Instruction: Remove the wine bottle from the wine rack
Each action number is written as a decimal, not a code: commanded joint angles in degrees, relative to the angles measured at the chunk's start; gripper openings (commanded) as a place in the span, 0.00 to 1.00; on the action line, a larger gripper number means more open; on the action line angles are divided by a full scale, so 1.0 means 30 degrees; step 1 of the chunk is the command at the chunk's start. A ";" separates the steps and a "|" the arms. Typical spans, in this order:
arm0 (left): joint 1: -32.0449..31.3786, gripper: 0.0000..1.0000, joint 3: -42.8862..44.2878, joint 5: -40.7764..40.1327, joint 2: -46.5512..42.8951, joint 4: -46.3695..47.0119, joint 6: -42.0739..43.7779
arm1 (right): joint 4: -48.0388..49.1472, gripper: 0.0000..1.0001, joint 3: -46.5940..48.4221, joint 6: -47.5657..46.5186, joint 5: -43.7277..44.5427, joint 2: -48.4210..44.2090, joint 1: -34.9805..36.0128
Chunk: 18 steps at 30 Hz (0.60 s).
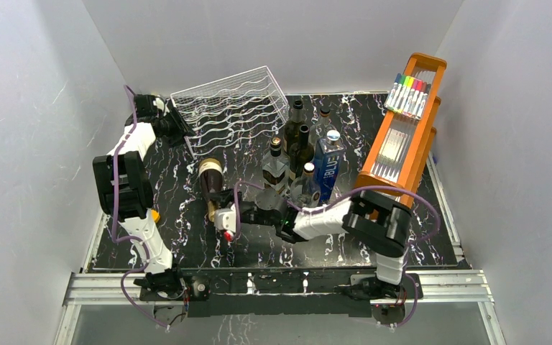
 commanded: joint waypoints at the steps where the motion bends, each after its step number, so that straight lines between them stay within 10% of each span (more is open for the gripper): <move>1: 0.0474 0.49 -0.0049 -0.0311 -0.0303 0.0026 0.0903 | 0.0065 0.00 0.0471 0.5847 0.2319 -0.3817 0.0054; 7: 0.0474 0.97 -0.0234 -0.0662 -0.1055 -0.0231 0.1748 | -0.5958 0.00 0.1990 0.8833 0.6266 -0.6269 0.0032; 18: 0.0481 0.98 -0.1045 -0.2118 -0.5747 -0.0948 0.2324 | -1.5243 0.00 0.7009 1.1855 1.1091 -0.7082 0.0024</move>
